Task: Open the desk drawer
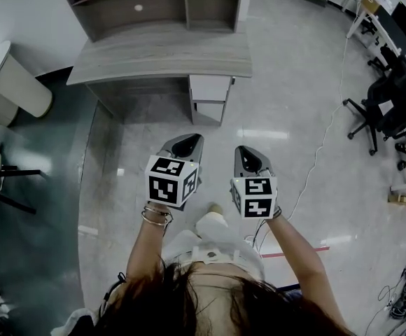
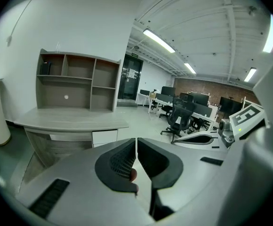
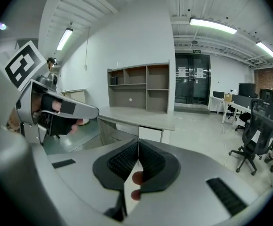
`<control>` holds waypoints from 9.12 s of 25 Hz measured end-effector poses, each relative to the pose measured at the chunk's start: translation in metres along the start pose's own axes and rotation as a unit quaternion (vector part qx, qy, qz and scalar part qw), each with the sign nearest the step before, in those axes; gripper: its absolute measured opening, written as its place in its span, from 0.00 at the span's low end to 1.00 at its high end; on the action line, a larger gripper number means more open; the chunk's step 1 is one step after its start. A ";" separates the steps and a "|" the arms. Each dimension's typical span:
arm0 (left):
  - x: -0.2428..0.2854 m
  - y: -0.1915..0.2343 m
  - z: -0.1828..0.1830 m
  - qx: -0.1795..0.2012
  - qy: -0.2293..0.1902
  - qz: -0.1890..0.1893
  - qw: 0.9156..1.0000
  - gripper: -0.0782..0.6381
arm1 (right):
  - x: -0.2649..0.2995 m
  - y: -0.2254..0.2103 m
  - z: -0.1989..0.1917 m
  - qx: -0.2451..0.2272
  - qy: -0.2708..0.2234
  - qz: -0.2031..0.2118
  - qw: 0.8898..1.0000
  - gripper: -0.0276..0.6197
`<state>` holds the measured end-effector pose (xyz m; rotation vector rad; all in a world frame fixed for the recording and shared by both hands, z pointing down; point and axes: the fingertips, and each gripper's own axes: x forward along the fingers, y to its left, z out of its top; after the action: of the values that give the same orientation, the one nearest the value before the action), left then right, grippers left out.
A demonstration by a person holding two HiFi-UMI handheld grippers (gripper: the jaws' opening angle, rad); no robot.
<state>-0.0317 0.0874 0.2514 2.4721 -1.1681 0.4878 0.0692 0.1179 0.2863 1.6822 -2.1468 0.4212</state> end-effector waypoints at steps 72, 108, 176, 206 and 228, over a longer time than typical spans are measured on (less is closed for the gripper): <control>0.168 0.130 0.014 -0.052 0.022 0.015 0.998 0.14 | 0.218 -0.076 0.032 0.003 0.043 0.004 0.999 0.08; 0.268 0.217 -0.018 -0.071 0.075 0.033 0.994 0.15 | 0.337 -0.112 -0.007 0.033 0.129 0.009 0.991 0.09; 0.376 0.302 -0.111 -0.061 0.102 0.056 0.991 0.26 | 0.458 -0.128 -0.091 0.052 0.163 -0.005 0.985 0.30; 0.390 0.286 -0.086 -0.009 0.090 0.027 0.996 0.31 | 0.455 -0.139 -0.072 0.053 0.131 -0.021 0.990 0.37; 0.387 0.284 -0.085 -0.020 0.091 0.031 0.995 0.35 | 0.457 -0.131 -0.072 0.044 0.127 -0.019 0.991 0.37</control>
<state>-0.0363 -0.2981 0.5499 2.3080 -1.1720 0.6853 0.1079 -0.2722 0.5644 1.6145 -1.9348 0.6897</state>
